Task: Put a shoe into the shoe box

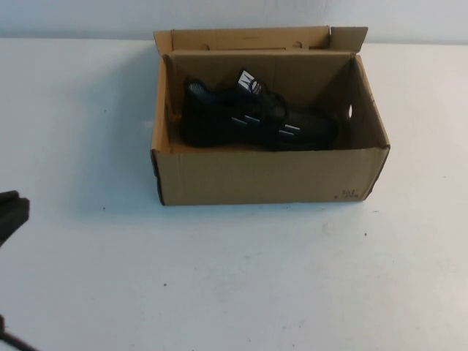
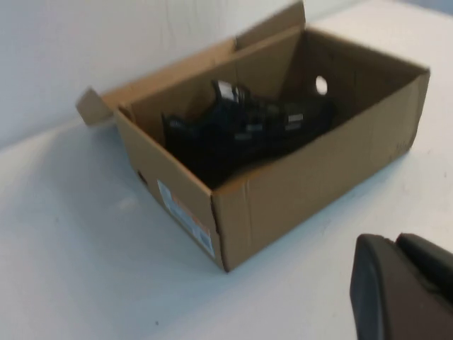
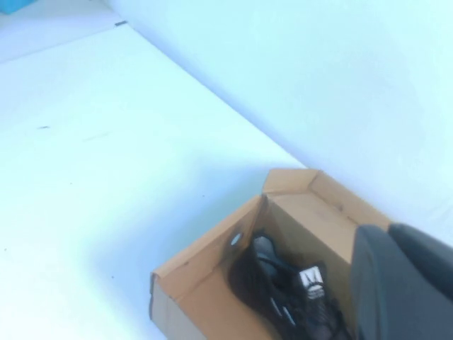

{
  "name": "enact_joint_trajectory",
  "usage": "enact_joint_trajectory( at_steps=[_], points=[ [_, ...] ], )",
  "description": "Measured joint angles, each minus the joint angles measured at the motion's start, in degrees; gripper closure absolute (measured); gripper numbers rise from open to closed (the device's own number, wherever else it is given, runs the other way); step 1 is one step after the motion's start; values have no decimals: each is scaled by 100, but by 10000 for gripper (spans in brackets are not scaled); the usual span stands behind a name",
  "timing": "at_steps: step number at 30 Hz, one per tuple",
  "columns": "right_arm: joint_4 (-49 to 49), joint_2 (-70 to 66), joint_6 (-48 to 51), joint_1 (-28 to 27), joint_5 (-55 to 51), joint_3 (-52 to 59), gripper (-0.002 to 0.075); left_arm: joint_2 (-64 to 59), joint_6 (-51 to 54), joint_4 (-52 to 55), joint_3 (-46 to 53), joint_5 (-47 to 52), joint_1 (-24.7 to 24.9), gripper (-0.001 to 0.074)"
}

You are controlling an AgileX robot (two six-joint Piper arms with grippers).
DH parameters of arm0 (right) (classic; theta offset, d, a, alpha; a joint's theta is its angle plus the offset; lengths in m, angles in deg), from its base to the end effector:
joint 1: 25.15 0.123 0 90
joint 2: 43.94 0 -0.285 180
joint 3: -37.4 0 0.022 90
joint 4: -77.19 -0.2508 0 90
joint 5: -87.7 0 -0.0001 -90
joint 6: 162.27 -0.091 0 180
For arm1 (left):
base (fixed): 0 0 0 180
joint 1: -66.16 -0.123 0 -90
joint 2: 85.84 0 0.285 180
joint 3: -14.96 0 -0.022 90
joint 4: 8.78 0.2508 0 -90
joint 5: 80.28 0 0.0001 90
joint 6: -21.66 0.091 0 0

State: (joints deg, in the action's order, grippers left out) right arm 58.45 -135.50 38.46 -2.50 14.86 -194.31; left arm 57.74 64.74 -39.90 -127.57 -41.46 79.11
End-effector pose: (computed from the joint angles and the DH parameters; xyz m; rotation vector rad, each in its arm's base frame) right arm 0.2033 0.1151 0.5823 -0.8222 1.7703 0.3921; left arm 0.0783 -0.0483 0.3556 0.7132 1.7423 -0.2529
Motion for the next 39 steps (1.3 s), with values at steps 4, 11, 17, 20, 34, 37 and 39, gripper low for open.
enact_joint_trajectory(
  at_steps=[4,11,17,20,34,37,39],
  points=[
    [85,761,180,0,432,829,741,-667,34,-13,9,-62,0,736],
    [643,2498,365,0,2209,3656,742,-1319,503,-633,9,-127,0,736],
    [703,4334,365,0,3767,6668,742,-1330,740,-959,9,-131,0,736],
    [590,5216,355,0,4528,8083,742,-1330,740,-1002,9,-131,0,736],
    [487,7172,355,-203,6395,10660,742,-1330,729,-1232,9,-140,0,736],
    [487,7195,355,-231,6289,10782,742,-1330,729,-1245,9,-140,0,736],
    [487,7195,355,-231,6095,10806,742,-1330,729,-1252,9,-140,0,736]
  ],
)
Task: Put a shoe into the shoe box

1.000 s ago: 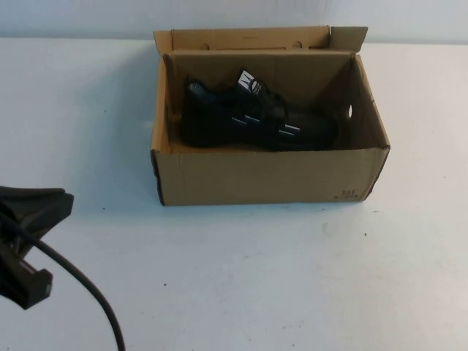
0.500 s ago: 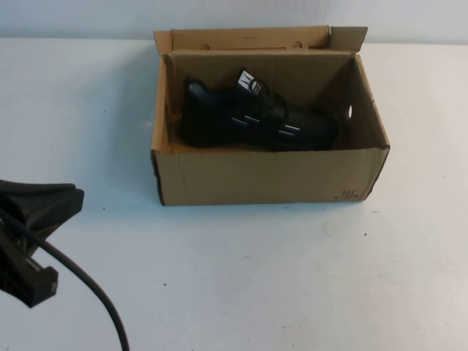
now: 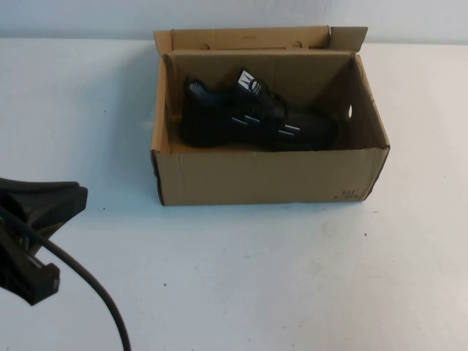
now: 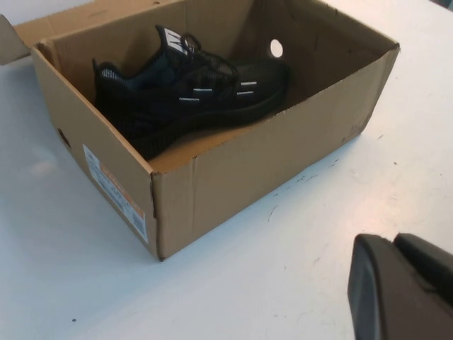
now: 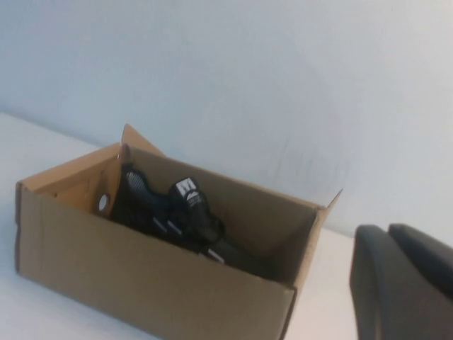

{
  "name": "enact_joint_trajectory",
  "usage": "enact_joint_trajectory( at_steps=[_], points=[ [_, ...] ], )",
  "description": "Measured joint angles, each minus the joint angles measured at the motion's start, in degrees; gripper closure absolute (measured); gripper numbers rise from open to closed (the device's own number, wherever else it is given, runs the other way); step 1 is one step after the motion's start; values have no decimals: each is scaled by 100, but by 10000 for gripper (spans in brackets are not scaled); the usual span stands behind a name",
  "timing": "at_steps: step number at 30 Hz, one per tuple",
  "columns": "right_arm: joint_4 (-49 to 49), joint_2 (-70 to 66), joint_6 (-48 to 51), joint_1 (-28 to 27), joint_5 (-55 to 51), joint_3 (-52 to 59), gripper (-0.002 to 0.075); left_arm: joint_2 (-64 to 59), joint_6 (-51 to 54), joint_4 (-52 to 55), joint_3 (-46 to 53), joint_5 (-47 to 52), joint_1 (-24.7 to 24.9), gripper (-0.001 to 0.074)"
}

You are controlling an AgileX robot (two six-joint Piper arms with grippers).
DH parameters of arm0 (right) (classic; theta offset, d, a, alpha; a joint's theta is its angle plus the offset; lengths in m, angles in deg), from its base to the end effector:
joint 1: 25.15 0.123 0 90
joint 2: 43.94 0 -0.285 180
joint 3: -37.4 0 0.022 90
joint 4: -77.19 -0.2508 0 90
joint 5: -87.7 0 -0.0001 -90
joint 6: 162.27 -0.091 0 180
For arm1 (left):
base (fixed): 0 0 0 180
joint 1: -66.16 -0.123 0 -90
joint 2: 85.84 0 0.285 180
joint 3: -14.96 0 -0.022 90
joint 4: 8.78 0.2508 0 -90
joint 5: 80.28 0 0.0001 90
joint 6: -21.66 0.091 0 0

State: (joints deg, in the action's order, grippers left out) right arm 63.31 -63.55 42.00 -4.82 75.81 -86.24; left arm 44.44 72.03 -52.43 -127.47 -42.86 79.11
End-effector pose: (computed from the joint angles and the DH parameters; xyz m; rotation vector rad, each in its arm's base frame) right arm 0.0550 0.0252 0.3046 -0.4469 1.4633 0.1721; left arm 0.1271 -0.0685 0.3376 0.7162 1.8786 -0.4350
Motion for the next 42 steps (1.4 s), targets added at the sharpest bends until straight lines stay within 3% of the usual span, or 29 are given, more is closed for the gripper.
enact_joint_trajectory(
  at_steps=[21,27,32,37,42],
  points=[
    [0,3,0,0,-1049,12,742,0,0,7,0,0,0,736],
    [-3,3,0,0,-1059,12,742,327,-62,-388,351,-928,0,736],
    [-24,3,0,0,-1061,12,742,1489,-365,-266,879,-1582,0,736],
    [-34,3,0,0,-1095,12,742,3257,-1345,790,1791,-2161,0,736],
    [-34,13,0,0,-1153,12,742,4234,-3787,3203,2705,-2426,0,736]
  ],
)
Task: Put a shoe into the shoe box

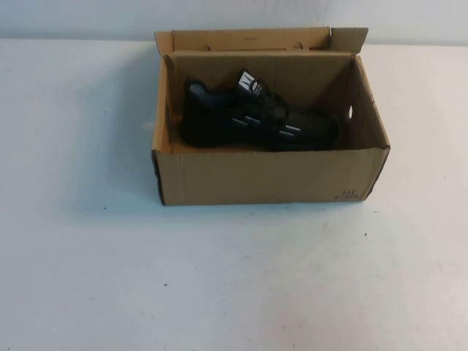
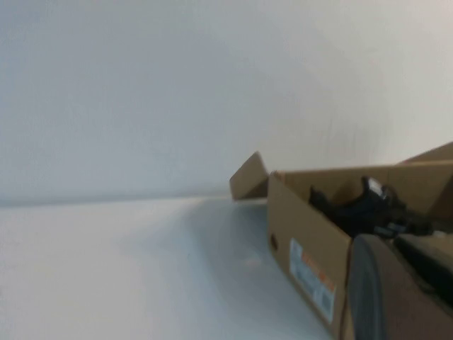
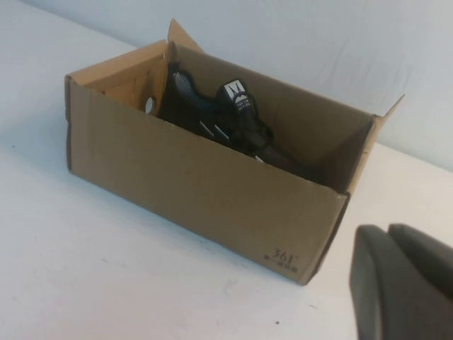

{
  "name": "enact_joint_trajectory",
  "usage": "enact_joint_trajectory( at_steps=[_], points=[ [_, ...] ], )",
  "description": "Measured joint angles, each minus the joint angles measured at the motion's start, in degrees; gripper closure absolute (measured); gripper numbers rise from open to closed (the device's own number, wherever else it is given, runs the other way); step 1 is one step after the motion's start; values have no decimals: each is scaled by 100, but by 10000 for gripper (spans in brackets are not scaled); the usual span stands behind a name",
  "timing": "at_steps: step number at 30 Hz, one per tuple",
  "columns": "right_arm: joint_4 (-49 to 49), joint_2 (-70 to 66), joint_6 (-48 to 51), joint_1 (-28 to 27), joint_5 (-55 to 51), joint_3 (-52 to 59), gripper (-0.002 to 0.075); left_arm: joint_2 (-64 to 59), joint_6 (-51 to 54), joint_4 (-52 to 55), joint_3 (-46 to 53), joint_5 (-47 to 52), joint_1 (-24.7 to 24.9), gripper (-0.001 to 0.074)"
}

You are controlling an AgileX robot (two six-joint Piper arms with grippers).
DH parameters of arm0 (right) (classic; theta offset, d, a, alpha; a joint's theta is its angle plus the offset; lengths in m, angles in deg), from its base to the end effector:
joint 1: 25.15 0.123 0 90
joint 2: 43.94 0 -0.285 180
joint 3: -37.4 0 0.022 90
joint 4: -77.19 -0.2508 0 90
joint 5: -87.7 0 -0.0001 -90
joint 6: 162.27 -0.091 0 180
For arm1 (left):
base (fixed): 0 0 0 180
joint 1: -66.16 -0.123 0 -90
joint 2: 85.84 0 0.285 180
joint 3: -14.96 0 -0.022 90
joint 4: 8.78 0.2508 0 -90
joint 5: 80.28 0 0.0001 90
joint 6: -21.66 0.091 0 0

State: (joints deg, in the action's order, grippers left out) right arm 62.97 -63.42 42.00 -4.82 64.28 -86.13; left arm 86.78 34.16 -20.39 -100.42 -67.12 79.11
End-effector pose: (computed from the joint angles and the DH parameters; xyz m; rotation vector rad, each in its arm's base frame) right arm 0.0520 0.0288 0.2864 -0.5381 1.6406 0.2022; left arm 0.0377 -0.0130 0.2660 0.2196 1.4687 -0.2002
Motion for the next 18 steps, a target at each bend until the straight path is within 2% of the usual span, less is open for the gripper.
enact_joint_trajectory(
  at_steps=[2,5,9,15,18],
  points=[
    [-12,-1,0,0,-49,0,742,25,-573,718,310,-54,0,736],
    [-12,-1,0,0,-90,9,742,25,-829,1161,799,-90,0,736],
    [-12,-1,0,0,-104,22,742,25,-737,1310,1348,-63,0,736],
    [-12,-1,0,0,-126,22,742,25,-722,1242,1409,825,0,736],
    [-12,-1,0,0,-126,22,742,25,-722,1242,1409,893,0,736]
  ],
)
